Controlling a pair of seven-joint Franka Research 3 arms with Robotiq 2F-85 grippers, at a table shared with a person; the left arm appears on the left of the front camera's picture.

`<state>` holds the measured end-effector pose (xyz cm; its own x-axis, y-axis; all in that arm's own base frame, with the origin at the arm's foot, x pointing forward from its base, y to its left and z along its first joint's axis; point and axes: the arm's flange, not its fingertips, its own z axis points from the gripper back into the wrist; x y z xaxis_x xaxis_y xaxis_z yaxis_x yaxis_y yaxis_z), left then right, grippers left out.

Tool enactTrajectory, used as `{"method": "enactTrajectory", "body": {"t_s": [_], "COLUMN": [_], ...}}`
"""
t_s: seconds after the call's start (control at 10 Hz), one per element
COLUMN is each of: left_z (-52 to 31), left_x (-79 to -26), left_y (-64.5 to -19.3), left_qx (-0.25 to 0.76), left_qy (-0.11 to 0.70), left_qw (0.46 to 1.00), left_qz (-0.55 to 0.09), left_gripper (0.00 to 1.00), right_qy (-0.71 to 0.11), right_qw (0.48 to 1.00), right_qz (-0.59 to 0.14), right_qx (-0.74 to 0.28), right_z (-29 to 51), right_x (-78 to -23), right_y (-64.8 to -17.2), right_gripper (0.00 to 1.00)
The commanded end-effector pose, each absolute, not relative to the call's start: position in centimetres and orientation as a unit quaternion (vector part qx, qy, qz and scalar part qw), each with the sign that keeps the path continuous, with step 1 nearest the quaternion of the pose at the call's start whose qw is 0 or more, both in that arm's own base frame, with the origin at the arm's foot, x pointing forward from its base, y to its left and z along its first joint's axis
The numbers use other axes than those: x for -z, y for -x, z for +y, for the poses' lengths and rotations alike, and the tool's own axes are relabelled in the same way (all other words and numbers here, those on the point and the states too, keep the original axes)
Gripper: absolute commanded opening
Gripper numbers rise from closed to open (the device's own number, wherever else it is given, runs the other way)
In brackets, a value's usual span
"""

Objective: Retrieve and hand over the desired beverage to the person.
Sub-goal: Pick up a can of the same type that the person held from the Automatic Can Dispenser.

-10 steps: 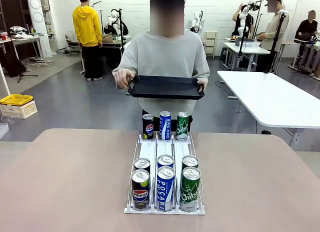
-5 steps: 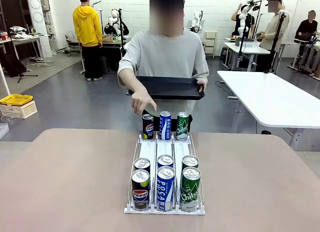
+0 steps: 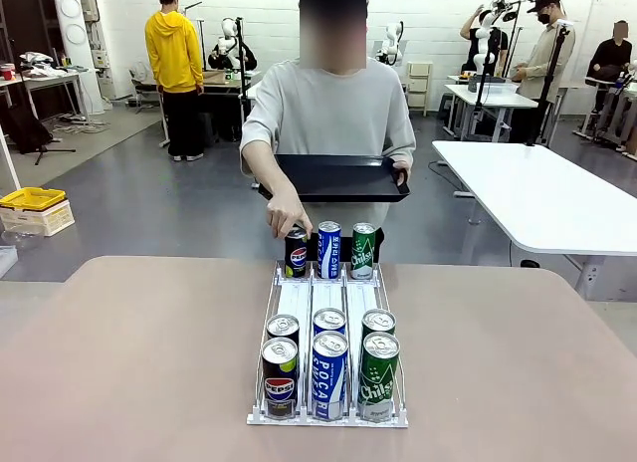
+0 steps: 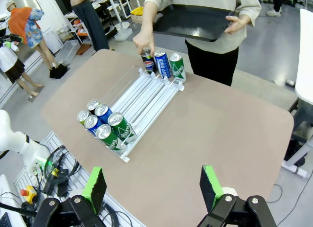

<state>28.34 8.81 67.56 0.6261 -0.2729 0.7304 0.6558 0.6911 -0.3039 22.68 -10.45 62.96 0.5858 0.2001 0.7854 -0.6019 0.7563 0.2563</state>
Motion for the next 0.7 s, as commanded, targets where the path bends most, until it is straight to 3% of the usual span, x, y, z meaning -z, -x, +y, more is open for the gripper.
{"method": "enactTrajectory", "body": {"t_s": [0.0,0.6], "left_z": [8.86,8.86], "left_x": [-67.53,-67.53], "left_y": [-28.31,-28.31], "left_qx": [0.282,0.282], "left_qy": [0.289,0.289], "left_qw": [0.849,0.849], "left_qz": [-0.341,-0.341], "left_gripper": [1.00,1.00], "right_qy": [-0.265,-0.265], "right_qw": [0.850,0.850], "right_qz": [-0.388,-0.388], "right_qx": [-0.239,-0.239], "right_z": [-10.59,-10.59], "right_x": [-62.94,-62.94], "right_y": [-22.83,-22.83], "right_gripper": [1.00,1.00]}}
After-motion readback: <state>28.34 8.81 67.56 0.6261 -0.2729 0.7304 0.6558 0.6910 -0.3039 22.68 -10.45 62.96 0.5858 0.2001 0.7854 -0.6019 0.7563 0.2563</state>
